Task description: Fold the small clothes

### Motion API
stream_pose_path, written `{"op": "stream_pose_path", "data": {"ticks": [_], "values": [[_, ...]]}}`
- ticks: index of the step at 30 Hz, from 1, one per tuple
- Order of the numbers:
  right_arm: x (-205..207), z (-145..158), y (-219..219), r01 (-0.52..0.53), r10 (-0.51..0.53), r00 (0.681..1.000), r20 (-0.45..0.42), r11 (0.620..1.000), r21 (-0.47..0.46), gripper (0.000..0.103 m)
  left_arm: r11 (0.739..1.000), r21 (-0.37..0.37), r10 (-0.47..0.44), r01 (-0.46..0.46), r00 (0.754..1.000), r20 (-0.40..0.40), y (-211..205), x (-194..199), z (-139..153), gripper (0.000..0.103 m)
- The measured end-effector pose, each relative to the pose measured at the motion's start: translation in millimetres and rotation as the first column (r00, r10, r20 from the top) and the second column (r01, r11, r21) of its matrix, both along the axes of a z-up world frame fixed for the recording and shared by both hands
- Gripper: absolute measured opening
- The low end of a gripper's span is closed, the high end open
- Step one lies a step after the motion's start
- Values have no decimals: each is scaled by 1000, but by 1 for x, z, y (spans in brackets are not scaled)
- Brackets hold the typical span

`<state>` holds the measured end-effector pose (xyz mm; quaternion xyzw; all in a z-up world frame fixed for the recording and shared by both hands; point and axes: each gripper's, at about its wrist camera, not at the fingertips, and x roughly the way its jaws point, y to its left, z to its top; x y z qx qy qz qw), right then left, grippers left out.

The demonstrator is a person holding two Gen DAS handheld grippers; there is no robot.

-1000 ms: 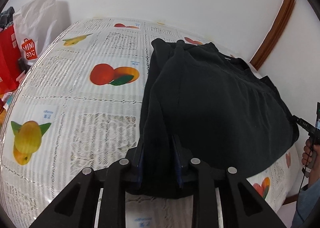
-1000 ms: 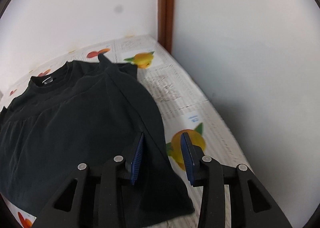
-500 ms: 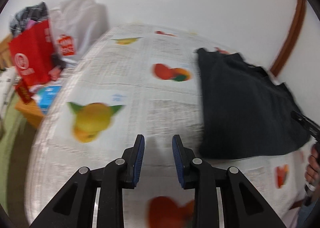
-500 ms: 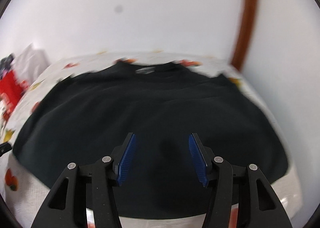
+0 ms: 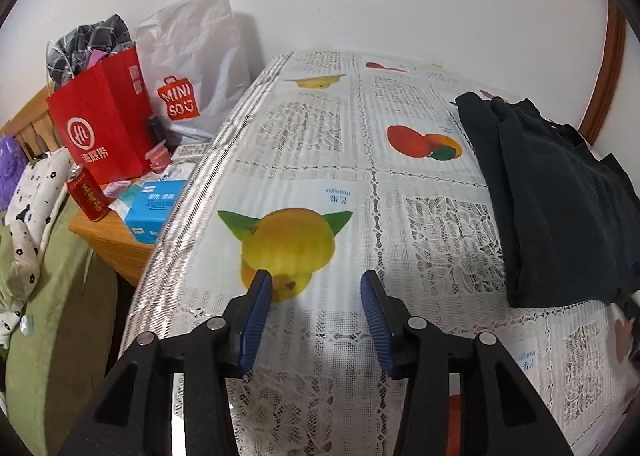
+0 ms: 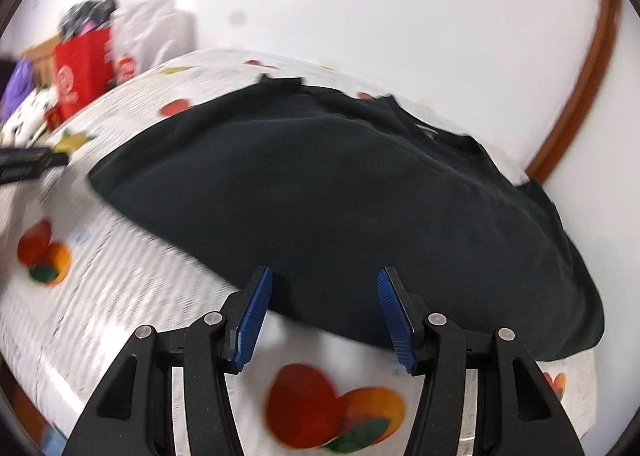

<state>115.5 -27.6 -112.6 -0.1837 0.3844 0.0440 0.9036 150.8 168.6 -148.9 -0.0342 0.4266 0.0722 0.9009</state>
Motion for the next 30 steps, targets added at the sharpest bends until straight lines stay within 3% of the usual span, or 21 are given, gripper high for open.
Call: {"op": "stream_pose_path", "data": {"ticks": [4, 9, 15, 23, 26, 28, 30], "values": [[-7, -10, 30, -73, 71, 996, -49, 996, -49, 56, 1000, 11, -16, 16, 1000, -2, -5, 1, 0, 51], [-10, -19, 69, -167, 168, 986, -6, 972, -167, 61, 1000, 5, -24, 24, 1000, -6, -5, 2, -1, 55], [18, -18, 93, -190, 197, 980, 31, 968, -165, 69, 999, -4, -35, 35, 999, -11, -4, 2, -2, 59], [55, -24, 124, -185, 199, 979, 51, 963, -198, 69, 999, -6, -42, 42, 999, -14, -8, 3, -3, 62], [66, -23, 125, -184, 189, 982, 21, 974, -135, 57, 999, -1, -43, 43, 999, -15, -7, 3, -2, 62], [70, -25, 125, -190, 193, 981, 11, 973, -131, 29, 999, -4, -42, 42, 999, -14, -7, 3, -2, 62], [71, -25, 126, -184, 188, 982, 18, 973, -139, 21, 999, 0, -42, 42, 999, -15, -8, 3, -2, 63]]}}
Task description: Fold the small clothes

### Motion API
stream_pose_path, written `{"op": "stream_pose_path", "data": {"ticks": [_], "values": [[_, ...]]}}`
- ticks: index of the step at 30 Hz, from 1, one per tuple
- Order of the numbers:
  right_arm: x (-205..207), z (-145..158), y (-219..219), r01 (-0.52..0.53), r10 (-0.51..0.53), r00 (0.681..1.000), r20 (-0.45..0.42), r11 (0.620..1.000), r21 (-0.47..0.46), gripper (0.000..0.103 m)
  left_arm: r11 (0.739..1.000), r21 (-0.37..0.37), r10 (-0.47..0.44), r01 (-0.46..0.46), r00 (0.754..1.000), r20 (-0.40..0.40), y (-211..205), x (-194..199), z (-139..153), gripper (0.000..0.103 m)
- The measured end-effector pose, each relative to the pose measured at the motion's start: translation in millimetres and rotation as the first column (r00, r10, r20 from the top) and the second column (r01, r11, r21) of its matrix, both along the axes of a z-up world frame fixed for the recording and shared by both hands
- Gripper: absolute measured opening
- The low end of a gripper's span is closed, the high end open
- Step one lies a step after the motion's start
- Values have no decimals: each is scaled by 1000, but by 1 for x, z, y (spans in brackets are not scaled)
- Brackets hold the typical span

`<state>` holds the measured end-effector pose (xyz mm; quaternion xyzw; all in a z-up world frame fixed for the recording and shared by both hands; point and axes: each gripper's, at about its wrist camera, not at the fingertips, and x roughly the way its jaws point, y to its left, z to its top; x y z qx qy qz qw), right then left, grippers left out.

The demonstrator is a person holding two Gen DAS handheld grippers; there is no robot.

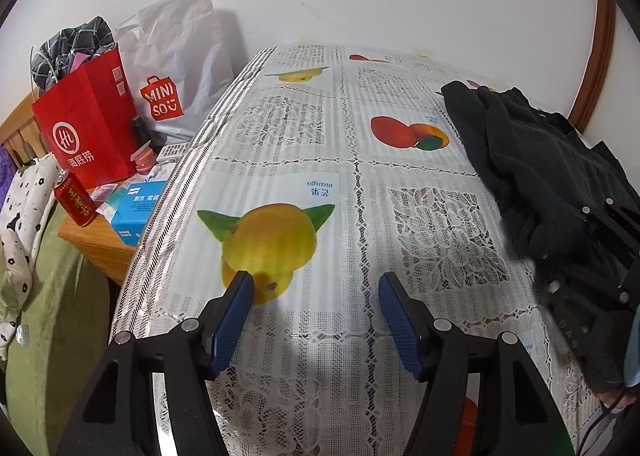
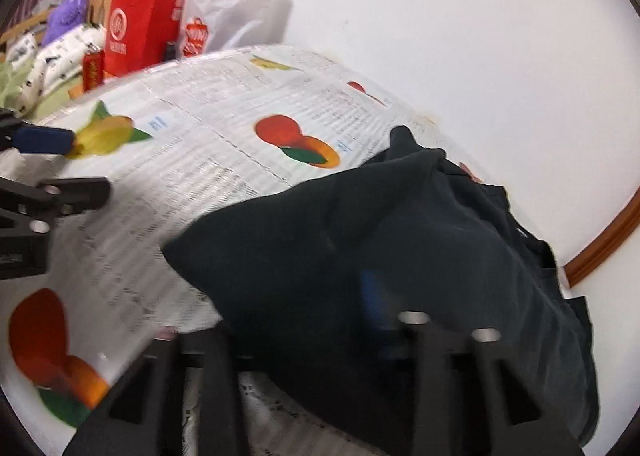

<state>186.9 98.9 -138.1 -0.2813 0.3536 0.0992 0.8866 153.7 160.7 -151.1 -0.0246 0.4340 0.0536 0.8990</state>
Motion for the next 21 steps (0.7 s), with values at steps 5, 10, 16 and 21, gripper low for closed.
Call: {"op": "stream_pose_path", "data": {"ticks": [5, 10, 16, 21], "values": [[5, 40, -25, -3, 2, 1000, 3, 982, 191, 16, 1000, 3, 0, 0, 1000, -1, -1, 0, 0, 63], [9, 100, -102, 54, -90, 994, 61, 891, 450, 15, 1000, 16, 2, -2, 1000, -4, -1, 1, 0, 65], [14, 125, -215, 191, -286, 957, 41, 733, 653, 14, 1000, 20, 4, -3, 1000, -6, 0, 0, -1, 66], [-2, 111, -295, 300, -411, 912, -18, 634, 712, 14, 1000, 24, 5, -5, 1000, -6, 0, 0, -1, 67]]}}
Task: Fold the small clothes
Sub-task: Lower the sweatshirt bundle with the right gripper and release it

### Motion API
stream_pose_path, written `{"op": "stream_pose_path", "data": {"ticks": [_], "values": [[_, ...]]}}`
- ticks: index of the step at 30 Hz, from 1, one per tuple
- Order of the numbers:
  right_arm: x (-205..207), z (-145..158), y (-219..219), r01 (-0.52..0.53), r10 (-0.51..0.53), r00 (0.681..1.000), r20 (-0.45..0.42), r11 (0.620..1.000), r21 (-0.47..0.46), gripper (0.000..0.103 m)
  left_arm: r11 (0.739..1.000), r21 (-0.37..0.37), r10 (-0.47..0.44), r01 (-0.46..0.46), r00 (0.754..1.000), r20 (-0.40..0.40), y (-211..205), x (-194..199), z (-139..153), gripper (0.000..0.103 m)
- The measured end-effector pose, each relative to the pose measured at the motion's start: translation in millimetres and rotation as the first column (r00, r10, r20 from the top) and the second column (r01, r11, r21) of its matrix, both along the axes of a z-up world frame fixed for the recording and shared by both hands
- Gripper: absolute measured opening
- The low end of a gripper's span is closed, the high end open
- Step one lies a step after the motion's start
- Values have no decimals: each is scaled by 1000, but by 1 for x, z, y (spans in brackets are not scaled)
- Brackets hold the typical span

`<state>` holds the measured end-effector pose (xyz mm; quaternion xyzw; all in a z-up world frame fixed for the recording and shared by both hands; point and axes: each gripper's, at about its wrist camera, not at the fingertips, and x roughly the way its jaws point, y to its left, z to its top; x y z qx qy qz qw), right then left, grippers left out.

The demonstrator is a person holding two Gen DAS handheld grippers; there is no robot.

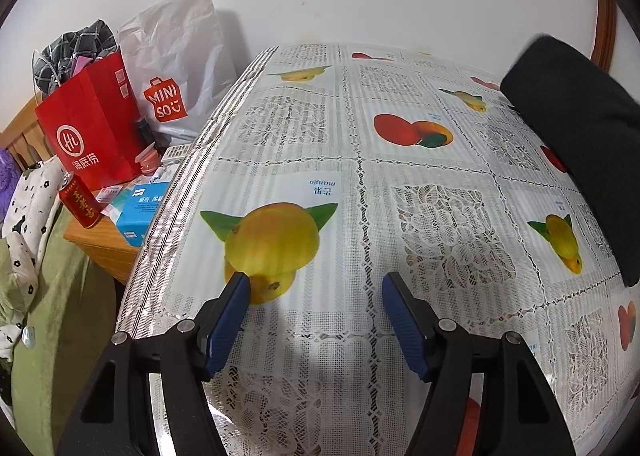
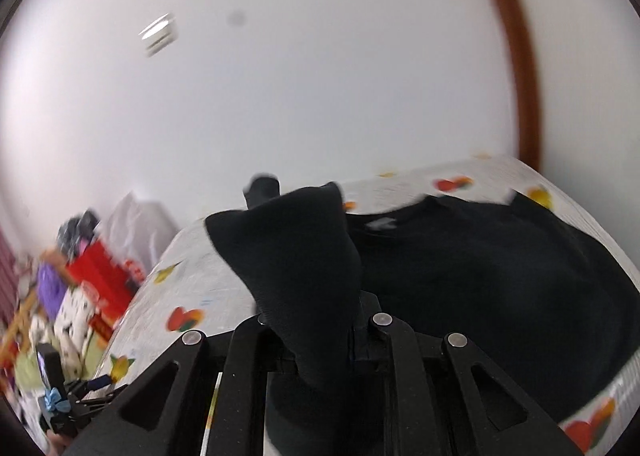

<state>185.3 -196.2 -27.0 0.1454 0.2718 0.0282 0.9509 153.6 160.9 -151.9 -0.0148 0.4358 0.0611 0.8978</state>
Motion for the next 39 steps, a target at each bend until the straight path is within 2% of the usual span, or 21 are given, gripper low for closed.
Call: {"op": "stream_pose_path", "data": {"ticks": [3, 6, 10, 12, 15, 16, 19, 21, 22, 24, 28, 31, 34, 38, 39], "values": [[-7, -15, -28, 55, -56, 998, -29, 998, -12, 15, 1000, 2, 4, -4, 1000, -1, 1, 0, 0, 69], [-13, -37, -54, 102, -106, 990, -94, 993, -54, 16, 1000, 2, 6, -6, 1000, -2, 2, 0, 0, 69], [-17, -63, -75, 87, -94, 979, -181, 995, -47, 22, 999, 41, 31, -31, 1000, 6, -3, -3, 2, 71], [-20, -67, -78, 88, -101, 975, -196, 993, -75, 26, 997, 47, 53, -54, 998, 17, -8, -8, 3, 69], [-27, -63, -80, 71, -93, 983, -160, 988, -138, 32, 999, 33, 3, -4, 1000, 14, -32, -13, 3, 69], [-28, -61, -81, 68, -93, 984, -153, 985, -159, 38, 999, 31, -14, 14, 1000, 9, -41, -13, 4, 69], [-27, -60, -87, 62, -89, 982, -164, 985, -162, 43, 995, -9, -98, 98, 995, 3, -79, -15, 7, 69], [-24, -58, -92, 49, -77, 983, -165, 985, -168, 46, 986, -15, -169, 169, 986, 9, -111, -15, 12, 69], [-23, -56, -95, 49, -77, 985, -157, 983, -177, 51, 980, -14, -200, 200, 980, 15, -126, -15, 14, 69], [-20, -55, -103, 59, -85, 984, -154, 984, -170, 54, 965, -26, -262, 263, 965, 21, -156, -14, 17, 69], [-19, -62, -118, 42, -57, 979, -198, 996, -82, 54, 933, -108, -341, 342, 940, 26, -203, -10, 20, 69], [-22, -70, -117, 17, -37, 978, -203, 995, -101, 54, 909, -138, -393, 395, 919, 38, -231, -12, 20, 69], [-24, -77, -113, -14, -16, 977, -211, 990, -144, 54, 874, -154, -463, 461, 886, 27, -260, -12, 19, 69], [-26, -81, -115, -18, -12, 976, -220, 990, -136, 54, 858, -139, -496, 494, 868, 18, -290, -6, 13, 69], [-24, -81, -115, -17, -13, 976, -218, 991, -136, 50, 856, -143, -499, 496, 866, 14, -293, -3, 11, 69]]}}
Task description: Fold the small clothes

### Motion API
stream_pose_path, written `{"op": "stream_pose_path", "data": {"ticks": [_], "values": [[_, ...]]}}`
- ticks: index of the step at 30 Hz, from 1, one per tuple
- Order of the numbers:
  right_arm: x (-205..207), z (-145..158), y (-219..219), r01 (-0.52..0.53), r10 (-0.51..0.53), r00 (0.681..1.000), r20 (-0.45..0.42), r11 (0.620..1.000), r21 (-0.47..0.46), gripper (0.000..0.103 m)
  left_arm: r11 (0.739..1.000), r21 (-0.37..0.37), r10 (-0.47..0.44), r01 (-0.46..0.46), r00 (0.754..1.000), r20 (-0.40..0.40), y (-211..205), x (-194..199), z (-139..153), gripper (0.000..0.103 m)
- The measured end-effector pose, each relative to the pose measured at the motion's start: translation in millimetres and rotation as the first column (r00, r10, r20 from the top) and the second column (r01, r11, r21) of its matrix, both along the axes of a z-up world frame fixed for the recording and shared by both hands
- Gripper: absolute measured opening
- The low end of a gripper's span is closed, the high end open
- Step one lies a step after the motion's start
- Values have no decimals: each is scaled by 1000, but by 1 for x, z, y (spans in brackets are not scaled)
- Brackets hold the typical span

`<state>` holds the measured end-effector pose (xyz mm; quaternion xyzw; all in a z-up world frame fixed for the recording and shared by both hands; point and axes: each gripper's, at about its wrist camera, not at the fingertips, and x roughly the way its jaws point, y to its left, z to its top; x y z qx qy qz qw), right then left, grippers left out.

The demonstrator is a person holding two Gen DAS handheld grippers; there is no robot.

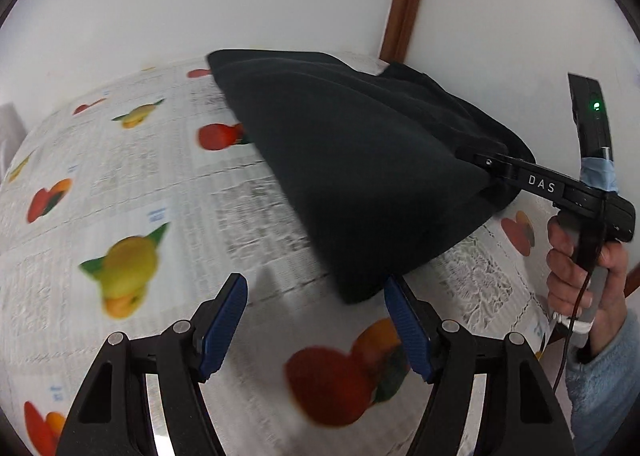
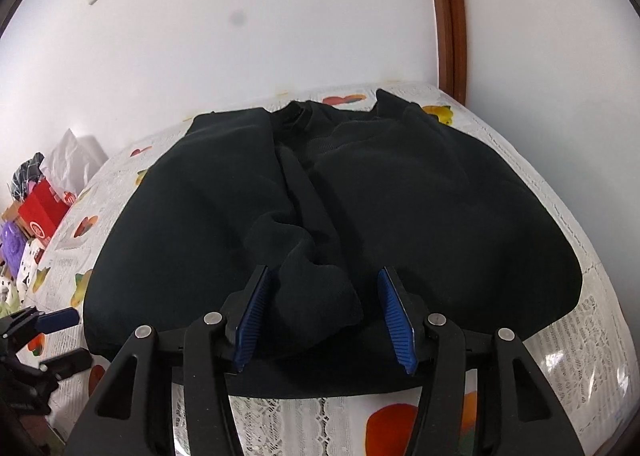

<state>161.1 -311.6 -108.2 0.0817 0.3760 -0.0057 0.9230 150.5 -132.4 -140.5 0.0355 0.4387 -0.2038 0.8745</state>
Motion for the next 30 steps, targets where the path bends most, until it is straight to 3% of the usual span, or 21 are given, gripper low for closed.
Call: {"op": "stream_pose_path", "data": {"ticks": [4, 7, 8, 12, 18, 26, 30], "values": [[3, -5, 8, -32, 32, 999, -5, 999, -21, 28, 1000, 9, 9, -9, 1000, -3, -14, 11, -7, 67], [4, -7, 15, -33, 33, 999, -2, 998, -50, 21, 1000, -10, 4, -4, 1000, -24, -17, 15, -10, 45], [5, -8, 18, -38, 38, 999, 2, 998, -56, 19, 999, -31, -7, 6, 999, -38, -16, 16, -11, 33], [8, -9, 25, -33, 33, 999, 3, 997, -65, 16, 999, -41, 26, -27, 999, -20, -7, 14, -7, 19], [17, -9, 50, -62, 62, 998, -2, 998, -12, 15, 993, -61, 102, -102, 995, 2, 41, 15, -2, 14], [29, -10, 118, -163, 162, 987, 17, 984, 71, 15, 973, -55, 223, -222, 975, 13, 125, 0, 0, 12], [24, -5, 141, -226, 223, 974, 43, 969, 96, 15, 971, -58, 231, -230, 973, 9, 148, -14, -2, 12]]}}
